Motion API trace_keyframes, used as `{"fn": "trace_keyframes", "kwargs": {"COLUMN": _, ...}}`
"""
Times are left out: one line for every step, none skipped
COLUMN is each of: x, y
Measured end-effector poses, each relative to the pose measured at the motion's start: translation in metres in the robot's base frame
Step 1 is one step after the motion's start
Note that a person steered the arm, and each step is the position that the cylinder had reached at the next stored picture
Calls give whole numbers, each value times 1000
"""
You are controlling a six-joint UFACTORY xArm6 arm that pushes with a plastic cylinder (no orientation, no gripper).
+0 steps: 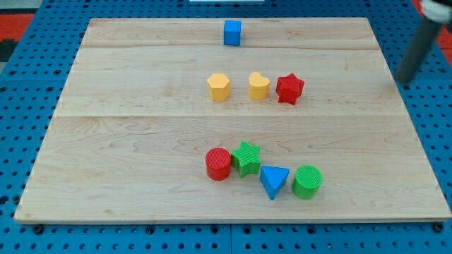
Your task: Move your arm to the blue triangle
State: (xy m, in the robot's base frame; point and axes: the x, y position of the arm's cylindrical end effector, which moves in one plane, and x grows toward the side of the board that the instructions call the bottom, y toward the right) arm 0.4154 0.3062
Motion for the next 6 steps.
{"fn": "trace_keyframes", "kwargs": {"x": 114, "y": -30}}
{"fn": "trace_keyframes", "kwargs": {"x": 167, "y": -48}}
{"fn": "trace_keyframes", "kwargs": {"x": 180, "y": -101}}
{"fn": "trace_keyframes", "kwargs": {"x": 194, "y": -183}}
{"fn": "trace_keyframes", "kwargs": {"x": 199, "y": -258}}
{"fn": "trace_keyframes", "kwargs": {"x": 200, "y": -327}}
